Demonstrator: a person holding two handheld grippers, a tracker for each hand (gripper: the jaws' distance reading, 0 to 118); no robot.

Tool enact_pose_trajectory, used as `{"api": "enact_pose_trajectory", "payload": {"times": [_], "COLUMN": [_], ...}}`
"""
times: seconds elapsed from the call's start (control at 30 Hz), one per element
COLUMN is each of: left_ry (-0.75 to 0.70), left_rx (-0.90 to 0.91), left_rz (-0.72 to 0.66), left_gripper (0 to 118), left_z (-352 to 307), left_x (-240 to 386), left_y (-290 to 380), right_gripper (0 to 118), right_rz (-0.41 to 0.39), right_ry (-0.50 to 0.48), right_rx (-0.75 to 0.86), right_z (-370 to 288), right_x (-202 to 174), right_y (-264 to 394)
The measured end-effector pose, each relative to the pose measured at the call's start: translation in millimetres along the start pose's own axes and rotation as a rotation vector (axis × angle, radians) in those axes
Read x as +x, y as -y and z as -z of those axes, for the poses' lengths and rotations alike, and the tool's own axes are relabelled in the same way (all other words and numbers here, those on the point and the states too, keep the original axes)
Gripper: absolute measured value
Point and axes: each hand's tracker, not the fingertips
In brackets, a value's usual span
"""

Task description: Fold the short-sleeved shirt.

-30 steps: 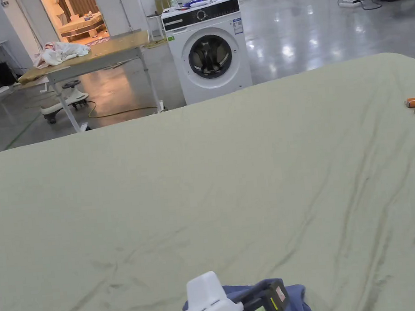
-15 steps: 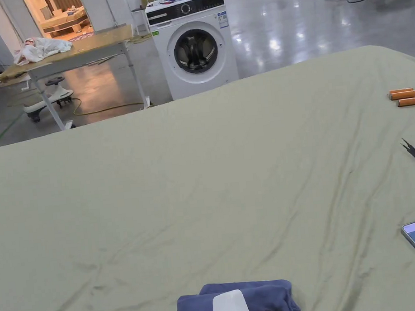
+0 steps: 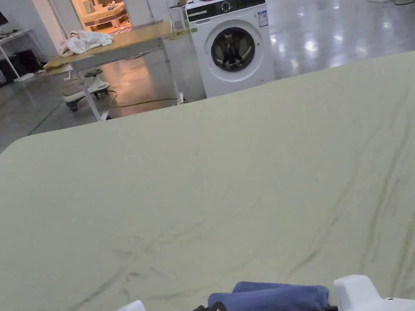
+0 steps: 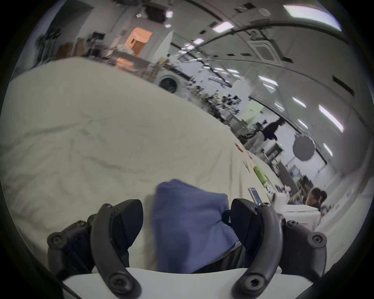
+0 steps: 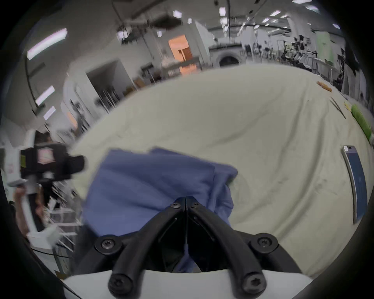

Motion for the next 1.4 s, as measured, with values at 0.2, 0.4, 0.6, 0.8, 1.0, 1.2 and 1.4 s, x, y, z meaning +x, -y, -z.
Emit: {"api": "enact_pose_trajectory", "payload": {"times": [0.2,0.4,0.6,0.8,1.0,1.2,1.4], "left_ry": [0.117,0.105,0.133,0.211,-0.227,-0.295,-0.869], "left_rx": [-0.04,-0.197,-0.159,0.031,0.182,0.178,0.104], "left_rz": [-0.22,-0.235,-0.291,-0.383,-0.304,-0.391,0.088], "left_gripper": [92,49,40,39,38,45,78], "left_z": [26.1,82.5,72.9,-9.1,-135.2,-155.6,-133.5], "left_x": [-37.8,-42.5,-46.7,-91.2,-215.7,-269.2,-208.2], "left_y": [12.6,27.8,25.3,-25.0,-114.8,-142.9,-159.7], "right_gripper": [0,0,0,0,0,0,0], "right_rz": [0.005,-0.031,0.053,0.311,0.329,0.435,0.33], "right_ry": [0.024,0.06,-0.006,-0.183,-0.098,-0.103,-0.065], "right_rx": [-0.05,-0.017,0.016,0.205,0.168,0.143,0.182], "right_z": [6.5,7.1,-4.3,-70.8,-81.4,-74.1,-95.5], "right_x": [-1.1,-7.2,1.3,20.5,36.7,41.8,38.8], "right_y": [-6.0,2.8,3.9,16.8,49.2,68.5,59.1]}}
